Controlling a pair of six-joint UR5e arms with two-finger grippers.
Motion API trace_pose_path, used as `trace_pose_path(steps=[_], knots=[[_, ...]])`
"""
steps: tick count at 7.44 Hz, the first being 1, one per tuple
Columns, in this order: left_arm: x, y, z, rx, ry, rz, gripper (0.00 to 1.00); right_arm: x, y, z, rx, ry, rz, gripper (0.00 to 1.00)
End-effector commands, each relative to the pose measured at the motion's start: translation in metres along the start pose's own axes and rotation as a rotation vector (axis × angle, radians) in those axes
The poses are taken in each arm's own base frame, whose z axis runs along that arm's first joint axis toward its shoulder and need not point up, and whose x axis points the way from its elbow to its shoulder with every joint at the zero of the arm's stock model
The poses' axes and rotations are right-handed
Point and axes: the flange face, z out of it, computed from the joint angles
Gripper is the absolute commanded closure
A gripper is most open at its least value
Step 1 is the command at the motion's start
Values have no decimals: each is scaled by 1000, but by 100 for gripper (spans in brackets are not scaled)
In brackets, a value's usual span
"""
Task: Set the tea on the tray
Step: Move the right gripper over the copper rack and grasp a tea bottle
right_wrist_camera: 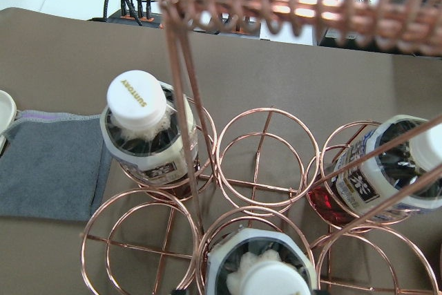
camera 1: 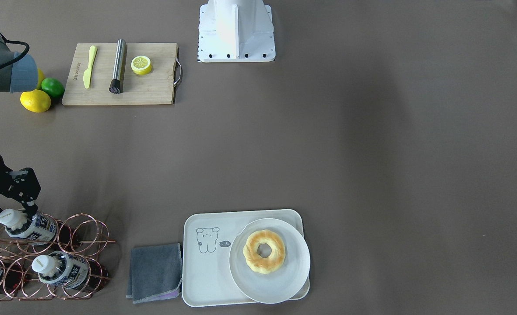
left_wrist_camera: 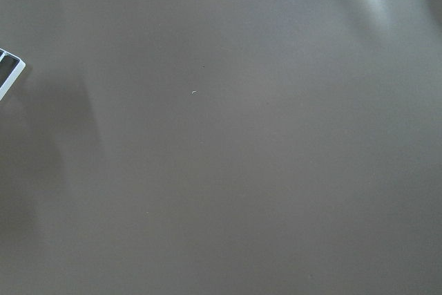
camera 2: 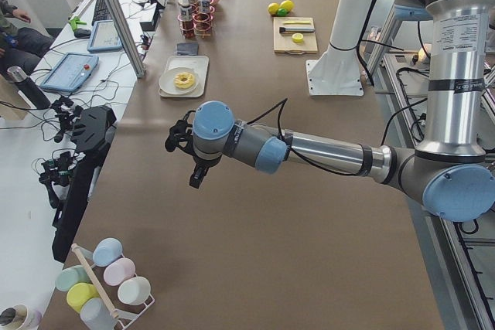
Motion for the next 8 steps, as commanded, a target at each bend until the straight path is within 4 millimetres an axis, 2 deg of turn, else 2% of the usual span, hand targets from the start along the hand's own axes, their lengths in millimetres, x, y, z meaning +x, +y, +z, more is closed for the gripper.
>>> trace_pose_path(steps=[1,8], knots=[[0,1,0,3,0,2,2,0,-1,-2,8,-5,-8,34],[2,0,-1,11,0,15,2,6,1,-1,6,3,-4,42]])
